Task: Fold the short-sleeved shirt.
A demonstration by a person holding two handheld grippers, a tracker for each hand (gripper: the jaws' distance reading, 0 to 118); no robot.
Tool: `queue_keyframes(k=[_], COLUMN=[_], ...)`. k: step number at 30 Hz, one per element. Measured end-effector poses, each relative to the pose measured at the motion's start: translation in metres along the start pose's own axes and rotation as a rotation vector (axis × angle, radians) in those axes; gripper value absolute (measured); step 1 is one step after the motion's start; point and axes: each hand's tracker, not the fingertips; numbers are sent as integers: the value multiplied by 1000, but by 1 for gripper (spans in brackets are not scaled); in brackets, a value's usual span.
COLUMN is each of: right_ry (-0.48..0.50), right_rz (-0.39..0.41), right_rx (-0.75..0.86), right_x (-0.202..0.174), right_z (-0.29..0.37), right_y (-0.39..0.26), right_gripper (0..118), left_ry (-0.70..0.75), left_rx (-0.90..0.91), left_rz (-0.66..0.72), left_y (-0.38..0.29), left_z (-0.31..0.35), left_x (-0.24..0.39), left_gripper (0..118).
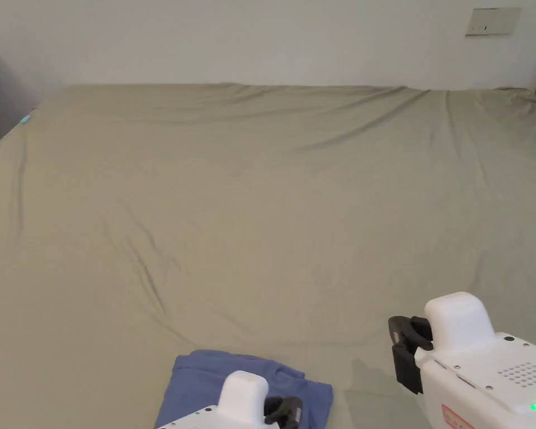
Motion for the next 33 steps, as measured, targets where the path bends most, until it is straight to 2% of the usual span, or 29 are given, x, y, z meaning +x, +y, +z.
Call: queue_keyframes(k=[4, 8, 9, 12, 14, 15, 16, 17, 18, 19, 21, 25, 27, 29, 30, 31, 32, 33], right_ry=[115, 240, 254, 216, 235, 251, 270, 283, 290, 295, 300, 303, 305, 304, 303, 301, 300, 298], right_rz=[59, 121, 132, 206, 186, 136, 96, 84, 89, 92, 91, 92, 87, 83, 83, 85, 88, 93], right_rx=[-75, -251, -318, -448, -438, -404, -451, -460, -467, -466, -466, -456, -455, -456, -454, -456, -456, -458], right_x=[-40, -74, -78, -83, -79, -73, -68, -65, -63, -61, -62, -62, -61, -62, -63, -63, -63, -64], right_z=[-37, -91, -108, -140, -145, -142, -143, -146, -149, -148, -148, -148, -148, -149, -149, -149, -150, -150], right_y=[-11, -40, -51, -84, -94, -90, -86, -83, -84, -83, -84, -86, -86, -87, -87, -86, -86, -86], right_gripper=[2, 2, 2, 1, 1, 1, 1, 1, 1, 1, 1, 1, 1, 1, 1, 1, 1, 1], left_ry=[176, 297, 295, 300, 275, 251, 225, 221, 220, 199, 69, -165, -335, -435, -509, -497, -454, -436], left_rx=[73, 59, 56, 17, -4, -25, -50, -74, -117, -160, -193, -209, -231, -185, -230, -273, -310, -339], left_rz=[17, 57, 71, 106, 137, 160, 178, 195, 221, 247, 320, 576, 700, 768, 808, 811, 761, 675], left_y=[21, 20, 19, 15, 12, 13, 13, 14, 17, 19, 20, 15, 6, 2, 2, 1, -1, -4], left_z=[42, 61, 63, 63, 61, 58, 54, 51, 45, 37, 25, -3, -24, -35, -44, -54, -63, -70], left_x=[-58, -106, -115, -136, -146, -152, -159, -164, -171, -178, -194, -225, -234, -235, -230, -224, -213, -205], left_gripper=[0, 0, 0, 0, 0, 0, 14, 38, 72, 88, 99, 102, 103, 103, 103, 103, 101, 79])
